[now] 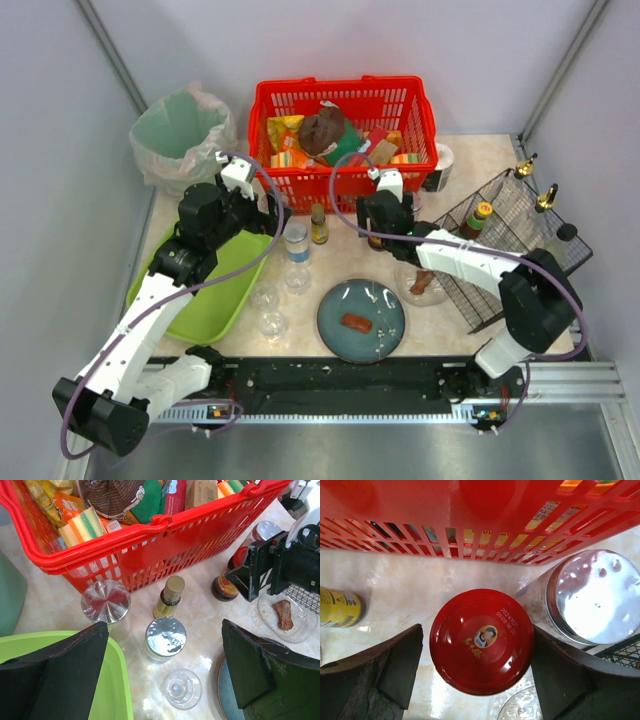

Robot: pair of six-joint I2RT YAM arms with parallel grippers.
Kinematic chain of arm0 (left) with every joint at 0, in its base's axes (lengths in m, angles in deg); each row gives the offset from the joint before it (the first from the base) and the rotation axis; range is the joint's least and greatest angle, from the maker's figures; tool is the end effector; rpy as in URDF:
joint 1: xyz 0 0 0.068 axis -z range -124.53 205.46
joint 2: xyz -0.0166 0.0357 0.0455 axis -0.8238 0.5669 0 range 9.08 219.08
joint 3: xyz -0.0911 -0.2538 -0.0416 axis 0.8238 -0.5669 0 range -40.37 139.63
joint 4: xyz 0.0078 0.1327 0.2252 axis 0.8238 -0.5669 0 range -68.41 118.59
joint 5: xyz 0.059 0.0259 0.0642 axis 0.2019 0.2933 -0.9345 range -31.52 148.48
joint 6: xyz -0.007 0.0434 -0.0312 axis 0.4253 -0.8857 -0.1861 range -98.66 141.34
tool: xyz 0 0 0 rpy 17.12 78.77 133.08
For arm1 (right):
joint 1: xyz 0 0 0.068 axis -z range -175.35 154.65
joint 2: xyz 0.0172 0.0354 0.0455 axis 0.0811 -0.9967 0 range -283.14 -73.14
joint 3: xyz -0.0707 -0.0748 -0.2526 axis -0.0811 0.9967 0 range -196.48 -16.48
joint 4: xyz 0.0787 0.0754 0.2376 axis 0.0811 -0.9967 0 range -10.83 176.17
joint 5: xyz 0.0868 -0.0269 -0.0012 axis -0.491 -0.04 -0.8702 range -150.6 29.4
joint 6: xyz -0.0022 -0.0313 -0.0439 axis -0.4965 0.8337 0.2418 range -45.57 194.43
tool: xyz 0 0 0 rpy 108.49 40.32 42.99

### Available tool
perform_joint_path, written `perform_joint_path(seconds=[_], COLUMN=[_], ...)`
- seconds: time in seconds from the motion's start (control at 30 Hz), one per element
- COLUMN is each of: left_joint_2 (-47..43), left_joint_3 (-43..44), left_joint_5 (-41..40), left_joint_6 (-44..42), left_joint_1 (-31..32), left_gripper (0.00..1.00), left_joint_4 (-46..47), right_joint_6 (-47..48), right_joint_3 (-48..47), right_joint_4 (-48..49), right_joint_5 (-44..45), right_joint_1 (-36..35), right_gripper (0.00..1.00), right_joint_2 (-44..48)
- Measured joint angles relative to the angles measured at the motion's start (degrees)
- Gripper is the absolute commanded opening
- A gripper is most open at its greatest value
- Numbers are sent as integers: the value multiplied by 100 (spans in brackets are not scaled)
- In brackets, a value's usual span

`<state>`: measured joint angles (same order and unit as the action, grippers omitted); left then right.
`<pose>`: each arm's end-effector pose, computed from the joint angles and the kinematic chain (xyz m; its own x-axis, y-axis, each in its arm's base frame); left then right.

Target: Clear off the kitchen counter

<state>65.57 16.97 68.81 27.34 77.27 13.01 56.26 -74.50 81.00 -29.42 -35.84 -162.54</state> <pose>0.2055 -0.0891 0.3696 -0.2898 0.0051 -0.9571 0.4989 0.8542 -0.1465 0.2717 0.2077 0.2388 -0.5050 -0.0804 -0.8594 -0.0862 0.9954 -0.0425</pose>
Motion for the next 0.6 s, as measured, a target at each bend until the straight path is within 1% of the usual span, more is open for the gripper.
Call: perform_joint_path(seconds=[0.17,0.27,0.33,0.37,0.47,0.6], left_joint_2=[0,0,2,2,4,4], left_joint_3=[0,0,0,0,0,2], left_joint_5=[-22,-28,-33,-33,-35,-33], left_joint_6=[-7,-15,-17,-20,-20,-20], left_joint_1=[0,0,0,0,0,0], left_gripper=[98,99,99,99,99,98], left_joint_4=[-2,-17,-33,-42,-74,-122], right_joint_6=[31,101,125,136,96,111], right_joint_3=[-131,-225,-251,-251,-251,-251], right_joint_4=[11,50,92,94,116,120], right_joint_5=[35,52,55,61,22,-61], right_joint_1=[0,0,2,0,2,2], right_gripper=[81,75,66,59,42,27], right_joint_2=[-229,-363,-428,-446,-457,-455])
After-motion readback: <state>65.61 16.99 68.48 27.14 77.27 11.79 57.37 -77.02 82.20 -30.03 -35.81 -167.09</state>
